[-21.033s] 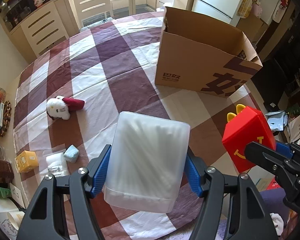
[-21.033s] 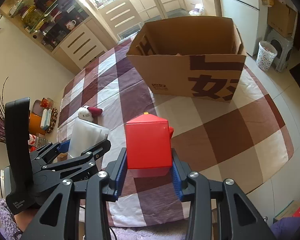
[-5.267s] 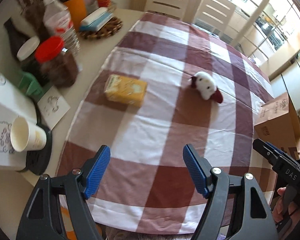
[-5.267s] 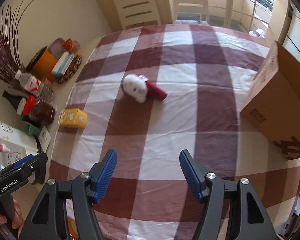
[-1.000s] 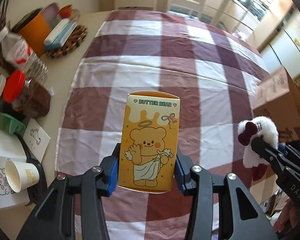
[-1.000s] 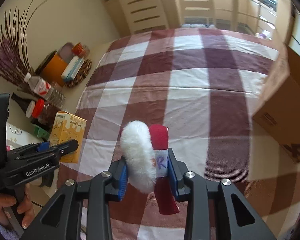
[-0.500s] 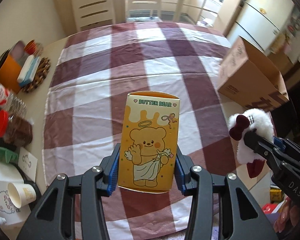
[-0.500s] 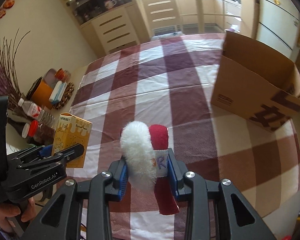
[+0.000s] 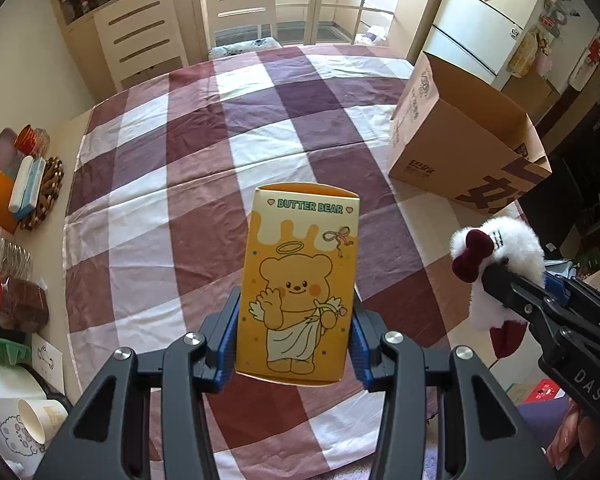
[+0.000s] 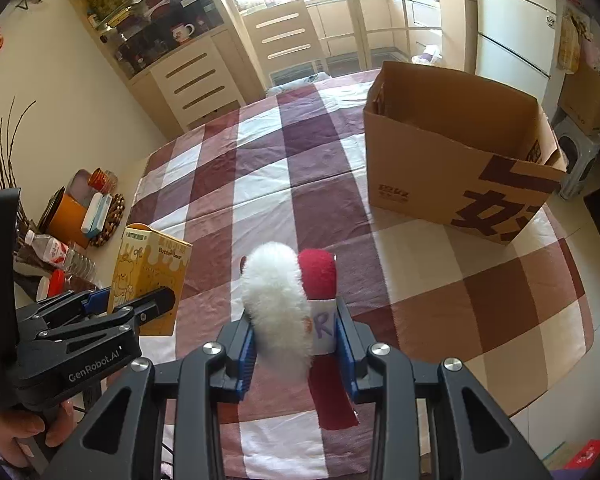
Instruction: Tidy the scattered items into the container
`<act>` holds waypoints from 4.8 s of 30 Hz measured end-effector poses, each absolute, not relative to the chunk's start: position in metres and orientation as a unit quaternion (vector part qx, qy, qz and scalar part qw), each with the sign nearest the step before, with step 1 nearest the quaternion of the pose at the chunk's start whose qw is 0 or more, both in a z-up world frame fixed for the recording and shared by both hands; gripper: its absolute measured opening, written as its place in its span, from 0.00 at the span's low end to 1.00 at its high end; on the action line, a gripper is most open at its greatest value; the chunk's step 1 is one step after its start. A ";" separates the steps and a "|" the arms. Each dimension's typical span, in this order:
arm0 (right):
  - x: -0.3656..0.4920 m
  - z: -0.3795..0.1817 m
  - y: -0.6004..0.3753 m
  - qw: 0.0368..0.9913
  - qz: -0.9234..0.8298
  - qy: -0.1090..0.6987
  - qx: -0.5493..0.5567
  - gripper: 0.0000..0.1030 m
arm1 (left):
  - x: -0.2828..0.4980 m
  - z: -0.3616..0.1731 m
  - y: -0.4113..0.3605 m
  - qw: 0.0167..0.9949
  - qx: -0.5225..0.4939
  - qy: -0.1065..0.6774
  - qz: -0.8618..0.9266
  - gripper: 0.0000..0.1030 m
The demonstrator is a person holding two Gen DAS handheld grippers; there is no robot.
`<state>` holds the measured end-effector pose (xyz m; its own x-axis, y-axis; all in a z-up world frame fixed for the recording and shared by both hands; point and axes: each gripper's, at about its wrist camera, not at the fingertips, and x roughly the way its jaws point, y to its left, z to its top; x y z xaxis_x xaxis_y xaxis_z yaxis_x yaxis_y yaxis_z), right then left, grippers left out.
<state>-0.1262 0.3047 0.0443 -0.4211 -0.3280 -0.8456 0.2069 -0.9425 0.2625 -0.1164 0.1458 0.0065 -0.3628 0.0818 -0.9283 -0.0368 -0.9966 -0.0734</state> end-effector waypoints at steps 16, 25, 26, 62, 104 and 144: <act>-0.175 0.036 0.366 0.183 -0.828 -0.056 0.527 0.33 | -0.151 -0.005 0.215 0.012 -0.578 -0.022 0.815 0.45; -0.196 0.028 0.422 0.183 -0.820 -0.065 0.539 0.33 | -0.172 -0.012 0.271 0.023 -0.587 -0.017 0.809 0.45; -0.198 0.027 0.427 0.184 -0.818 -0.066 0.541 0.33 | -0.174 -0.013 0.278 0.025 -0.588 -0.015 0.808 0.45; -0.237 0.083 0.510 0.186 -0.852 -0.124 0.474 0.33 | -0.232 0.045 0.373 0.092 -0.552 -0.010 0.829 0.45; -0.378 0.017 0.484 0.130 -0.824 -0.086 0.545 0.42 | -0.362 -0.017 0.371 0.129 -0.610 -0.036 0.781 0.56; -0.233 0.042 0.480 0.064 -0.811 -0.080 0.576 0.44 | -0.223 0.033 0.334 0.060 -0.570 -0.019 0.819 0.87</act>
